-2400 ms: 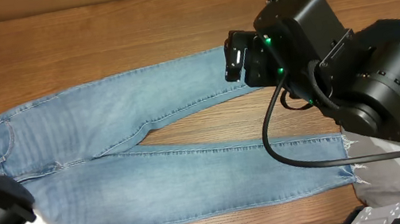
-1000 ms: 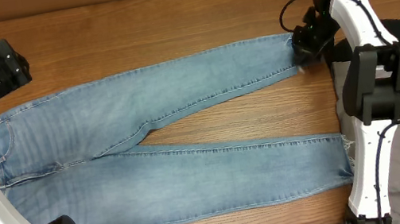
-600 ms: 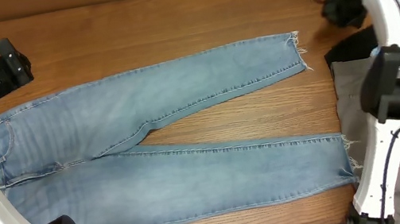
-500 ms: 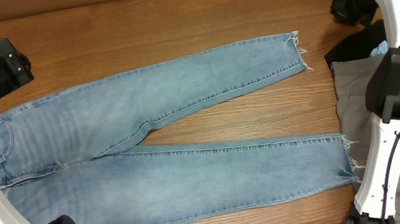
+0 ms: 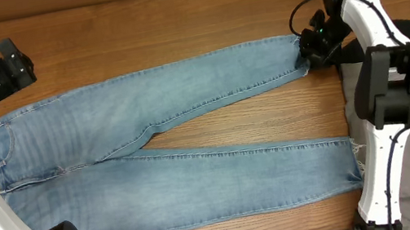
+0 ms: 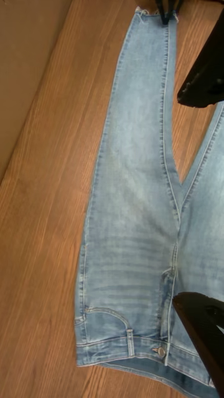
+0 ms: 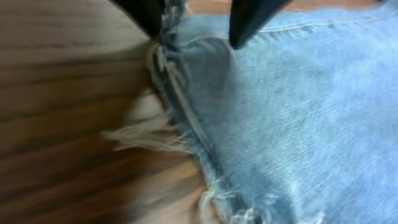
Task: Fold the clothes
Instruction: 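Pull the upper leg hem rightward with the right gripper to straighten, then grasp the waistband with the left gripper and drag it left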
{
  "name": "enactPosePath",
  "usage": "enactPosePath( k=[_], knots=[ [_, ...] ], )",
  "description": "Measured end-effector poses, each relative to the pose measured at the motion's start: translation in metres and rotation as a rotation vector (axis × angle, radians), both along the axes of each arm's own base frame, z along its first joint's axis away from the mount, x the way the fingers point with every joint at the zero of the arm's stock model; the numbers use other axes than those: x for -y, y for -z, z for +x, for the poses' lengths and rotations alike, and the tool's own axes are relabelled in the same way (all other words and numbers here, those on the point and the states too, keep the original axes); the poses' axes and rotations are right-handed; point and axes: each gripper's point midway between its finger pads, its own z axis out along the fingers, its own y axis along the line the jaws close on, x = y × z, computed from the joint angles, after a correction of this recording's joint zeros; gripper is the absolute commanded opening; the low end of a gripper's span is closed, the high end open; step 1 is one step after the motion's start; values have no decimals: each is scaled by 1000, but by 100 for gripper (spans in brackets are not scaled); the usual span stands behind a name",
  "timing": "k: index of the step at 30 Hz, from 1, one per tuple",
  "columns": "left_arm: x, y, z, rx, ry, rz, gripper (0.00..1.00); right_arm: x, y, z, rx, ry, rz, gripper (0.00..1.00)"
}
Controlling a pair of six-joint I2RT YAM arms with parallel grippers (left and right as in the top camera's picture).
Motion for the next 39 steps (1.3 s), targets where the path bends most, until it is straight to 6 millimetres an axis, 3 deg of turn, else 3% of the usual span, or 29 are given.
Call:
enactPosePath(
  k=[4, 9, 10, 11, 13, 16, 18, 23, 27, 30, 33, 35, 36, 39],
  knots=[
    [0, 0, 0, 0, 0, 0, 100, 2, 3, 6, 28, 11, 9, 4],
    [0, 0, 0, 2, 0, 1, 100, 31, -14, 52, 181, 56, -106, 4],
    [0, 0, 0, 1, 0, 1, 100, 39, -21, 61, 208, 75, -126, 18],
    [0, 0, 0, 1, 4, 3, 100, 51, -34, 73, 255, 102, -145, 39],
    [0, 0, 0, 1, 13, 10, 100, 75, -61, 85, 313, 153, -164, 54],
    [0, 0, 0, 0, 21, 16, 100, 107, -98, 87, 361, 220, -173, 54],
    [-2, 0, 0, -3, 25, 33, 100, 115, -110, 82, 360, 239, -166, 54],
    [-17, 11, -4, -58, -27, 88, 100, 89, -143, 75, 385, 180, -80, 56],
    [-40, 56, -15, -238, -172, 115, 100, 54, -187, 66, 441, 118, 8, 57],
    [-62, 95, -32, -389, -294, 112, 99, 39, -219, 56, 486, 91, 30, 57],
    [-96, 134, -56, -513, -433, 74, 98, 23, -270, 43, 595, 58, 39, 61],
    [-118, 159, -72, -568, -512, 36, 91, 11, -297, 34, 654, 33, 43, 62],
    [-129, 174, -81, -589, -550, 4, 81, 3, -314, 28, 695, 15, 46, 62],
    [-151, 210, -93, -585, -616, -78, 59, -21, -341, 15, 759, -34, 62, 62]
  ],
)
